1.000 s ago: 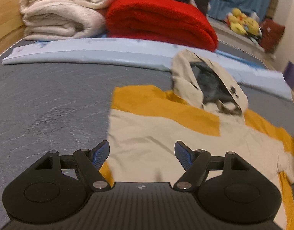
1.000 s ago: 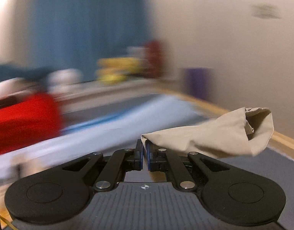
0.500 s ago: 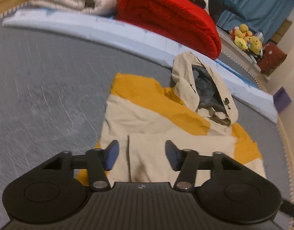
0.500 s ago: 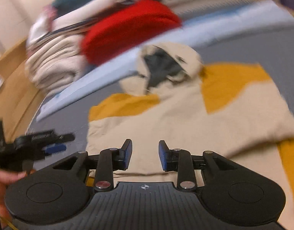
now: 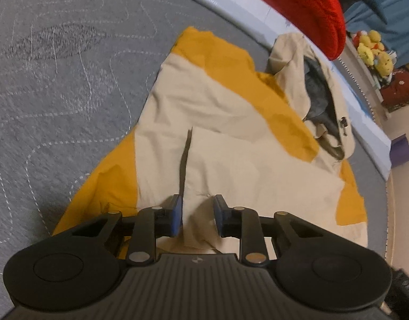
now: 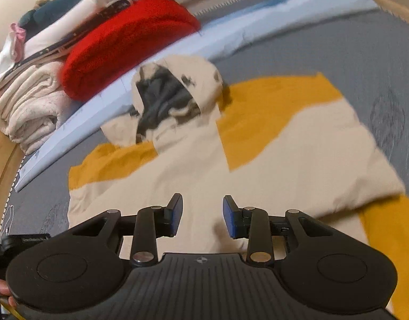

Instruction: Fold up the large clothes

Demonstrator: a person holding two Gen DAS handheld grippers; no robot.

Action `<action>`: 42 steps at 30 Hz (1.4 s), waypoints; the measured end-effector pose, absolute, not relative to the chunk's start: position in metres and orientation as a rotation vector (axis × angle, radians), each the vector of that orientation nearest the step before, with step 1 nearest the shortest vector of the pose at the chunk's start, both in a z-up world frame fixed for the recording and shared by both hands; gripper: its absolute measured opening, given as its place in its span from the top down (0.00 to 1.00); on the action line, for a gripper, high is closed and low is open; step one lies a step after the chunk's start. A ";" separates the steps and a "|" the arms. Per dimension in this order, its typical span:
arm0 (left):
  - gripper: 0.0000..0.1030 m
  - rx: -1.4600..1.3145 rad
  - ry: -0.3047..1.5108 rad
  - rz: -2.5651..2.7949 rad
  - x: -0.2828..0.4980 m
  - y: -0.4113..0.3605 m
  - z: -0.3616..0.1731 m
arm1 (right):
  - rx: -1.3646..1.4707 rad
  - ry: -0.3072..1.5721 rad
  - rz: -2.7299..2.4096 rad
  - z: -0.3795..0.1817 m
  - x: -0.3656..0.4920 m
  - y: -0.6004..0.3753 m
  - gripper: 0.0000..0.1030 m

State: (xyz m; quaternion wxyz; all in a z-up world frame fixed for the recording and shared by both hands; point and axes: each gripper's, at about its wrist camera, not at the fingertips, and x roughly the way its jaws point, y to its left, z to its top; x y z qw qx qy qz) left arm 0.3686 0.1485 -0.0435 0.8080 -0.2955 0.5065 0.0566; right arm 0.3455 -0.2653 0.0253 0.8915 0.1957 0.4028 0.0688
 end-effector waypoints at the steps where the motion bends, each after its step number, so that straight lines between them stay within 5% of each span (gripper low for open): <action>1: 0.72 -0.625 1.094 0.127 0.369 0.146 -0.047 | 0.392 0.824 0.146 0.028 0.346 -0.266 0.65; 4: 0.74 -0.603 1.110 0.125 0.371 0.141 -0.052 | 0.387 0.829 0.151 0.028 0.355 -0.267 0.65; 5: 0.80 -0.598 1.108 0.118 0.371 0.140 -0.051 | 0.397 0.838 0.147 0.027 0.357 -0.269 0.65; 6: 0.99 -0.585 1.099 0.109 0.371 0.140 -0.049 | 0.403 0.846 0.142 0.025 0.358 -0.270 0.65; 11: 0.99 -0.484 0.892 0.109 0.365 0.143 0.006 | 0.409 0.884 0.084 0.012 0.367 -0.278 0.65; 17: 0.94 -0.434 1.008 0.241 0.363 0.150 -0.014 | 0.549 0.993 -0.061 -0.018 0.373 -0.307 0.65; 24: 0.93 -0.330 0.874 0.126 0.360 0.129 0.009 | 0.625 1.032 -0.221 -0.035 0.374 -0.332 0.65; 29: 0.88 -0.424 1.081 0.133 0.371 0.130 -0.037 | 0.489 0.916 -0.125 -0.012 0.378 -0.312 0.64; 33: 0.88 -0.439 1.092 0.162 0.369 0.132 -0.040 | 0.602 1.031 -0.138 -0.033 0.384 -0.320 0.64; 39: 0.69 -0.360 1.015 0.136 0.373 0.117 -0.020 | 0.606 1.046 -0.157 -0.037 0.384 -0.325 0.64; 42: 0.69 -0.403 1.097 0.170 0.374 0.124 -0.039 | 0.582 1.055 -0.170 -0.038 0.380 -0.325 0.64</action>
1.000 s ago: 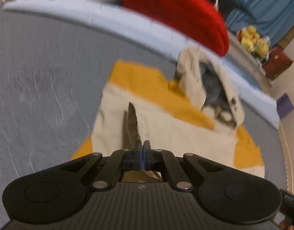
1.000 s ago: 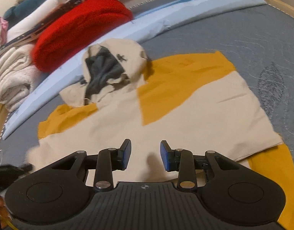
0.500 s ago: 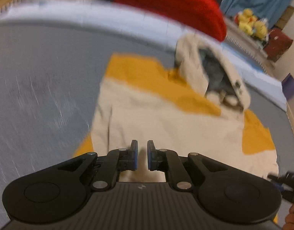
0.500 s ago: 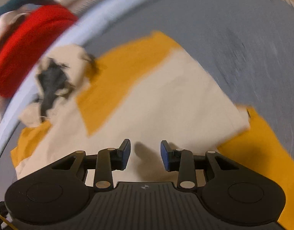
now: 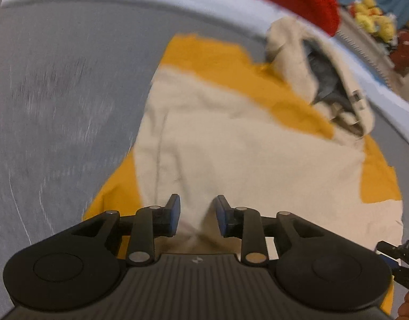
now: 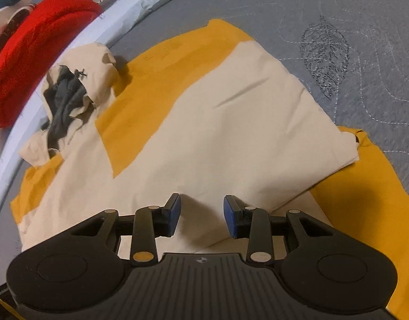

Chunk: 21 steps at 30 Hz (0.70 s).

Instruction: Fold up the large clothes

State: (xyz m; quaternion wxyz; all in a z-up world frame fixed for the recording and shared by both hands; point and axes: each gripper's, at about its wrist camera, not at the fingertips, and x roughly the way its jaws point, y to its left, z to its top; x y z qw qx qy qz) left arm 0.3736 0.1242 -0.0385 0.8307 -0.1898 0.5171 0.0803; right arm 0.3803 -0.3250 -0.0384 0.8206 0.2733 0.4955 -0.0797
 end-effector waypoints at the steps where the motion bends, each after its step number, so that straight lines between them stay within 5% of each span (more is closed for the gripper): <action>1: 0.69 -0.408 1.100 0.180 0.374 0.126 -0.040 | 0.548 1.048 -0.177 -0.037 0.383 -0.321 0.64; 5: 0.68 -0.332 1.025 0.159 0.372 0.118 -0.018 | 0.334 0.920 -0.100 -0.010 0.383 -0.296 0.64; 7: 0.60 -0.346 1.026 0.136 0.372 0.117 -0.019 | 0.281 0.885 -0.052 -0.004 0.382 -0.286 0.64; 14: 0.59 -0.329 1.072 0.136 0.374 0.108 -0.023 | 0.310 1.049 -0.046 -0.033 0.390 -0.286 0.64; 21: 0.59 -0.205 0.877 0.065 0.363 0.077 0.024 | 0.134 0.781 0.022 0.022 0.376 -0.266 0.64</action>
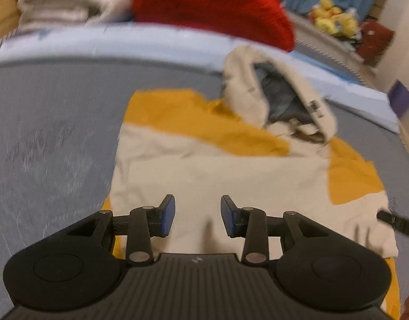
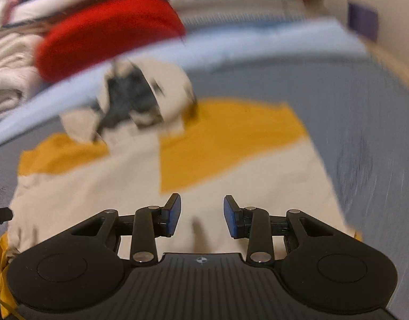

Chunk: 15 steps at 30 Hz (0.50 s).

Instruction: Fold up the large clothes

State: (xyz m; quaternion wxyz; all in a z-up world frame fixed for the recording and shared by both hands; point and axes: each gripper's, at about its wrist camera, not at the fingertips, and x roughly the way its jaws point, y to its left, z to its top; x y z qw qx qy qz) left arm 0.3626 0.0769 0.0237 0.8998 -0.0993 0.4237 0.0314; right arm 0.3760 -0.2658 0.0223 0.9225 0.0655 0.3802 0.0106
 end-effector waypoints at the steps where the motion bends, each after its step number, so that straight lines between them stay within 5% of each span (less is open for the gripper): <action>1: 0.59 -0.184 0.853 0.053 0.360 0.072 0.028 | 0.114 0.736 0.041 0.030 0.372 -0.263 0.64; 15: 0.59 -0.033 0.672 -0.076 0.335 0.017 0.054 | 0.067 0.544 0.085 0.063 0.349 -0.277 0.64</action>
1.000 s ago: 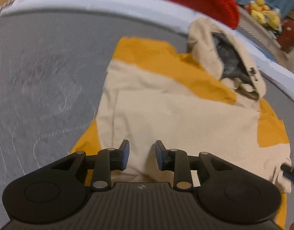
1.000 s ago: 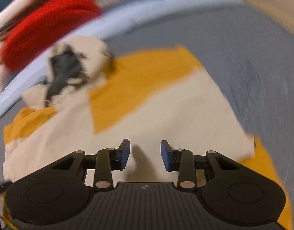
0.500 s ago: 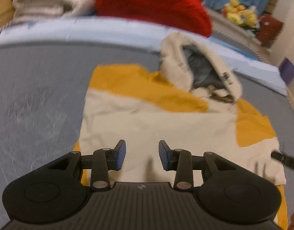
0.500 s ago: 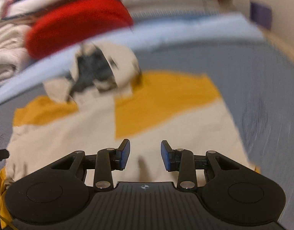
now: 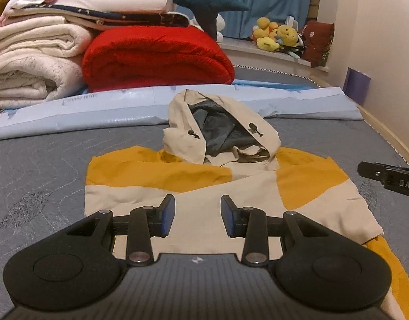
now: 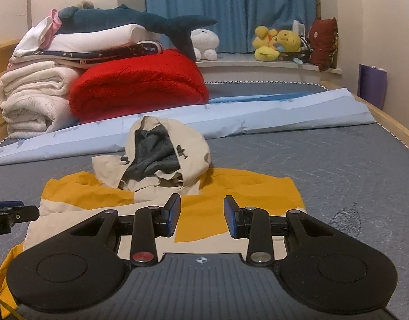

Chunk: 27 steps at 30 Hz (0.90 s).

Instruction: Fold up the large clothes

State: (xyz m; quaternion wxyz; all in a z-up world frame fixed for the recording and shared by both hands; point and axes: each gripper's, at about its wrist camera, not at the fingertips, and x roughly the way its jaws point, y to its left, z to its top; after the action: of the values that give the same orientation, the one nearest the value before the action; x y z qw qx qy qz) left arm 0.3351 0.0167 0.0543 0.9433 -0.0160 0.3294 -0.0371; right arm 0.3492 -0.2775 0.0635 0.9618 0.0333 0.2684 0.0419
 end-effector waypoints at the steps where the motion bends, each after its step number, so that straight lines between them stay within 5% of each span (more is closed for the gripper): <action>1: 0.59 -0.040 0.681 -0.065 0.337 0.018 0.054 | 0.072 0.545 0.080 0.063 0.349 -0.280 0.64; 9: 0.59 -0.015 0.697 -0.020 0.344 0.025 0.046 | 0.102 0.534 0.034 0.069 0.354 -0.304 0.64; 11: 0.62 -0.011 0.682 -0.023 0.345 0.025 0.048 | 0.120 0.540 0.032 0.071 0.358 -0.313 0.77; 12: 0.68 -0.010 0.675 -0.022 0.346 0.025 0.049 | 0.134 0.544 0.035 0.071 0.359 -0.318 0.91; 13: 0.77 -0.009 0.672 -0.021 0.347 0.026 0.051 | 0.147 0.547 0.035 0.072 0.361 -0.322 0.94; 27: 0.83 -0.006 0.716 -0.070 0.536 0.002 0.080 | 0.208 0.598 -0.019 0.073 0.377 -0.362 0.97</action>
State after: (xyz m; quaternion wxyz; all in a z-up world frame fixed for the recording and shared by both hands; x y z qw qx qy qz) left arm 0.5358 0.0024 0.0804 0.9360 -0.0031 0.3503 -0.0345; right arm 0.3767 -0.3621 0.0729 0.9503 0.1024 0.2939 -0.0092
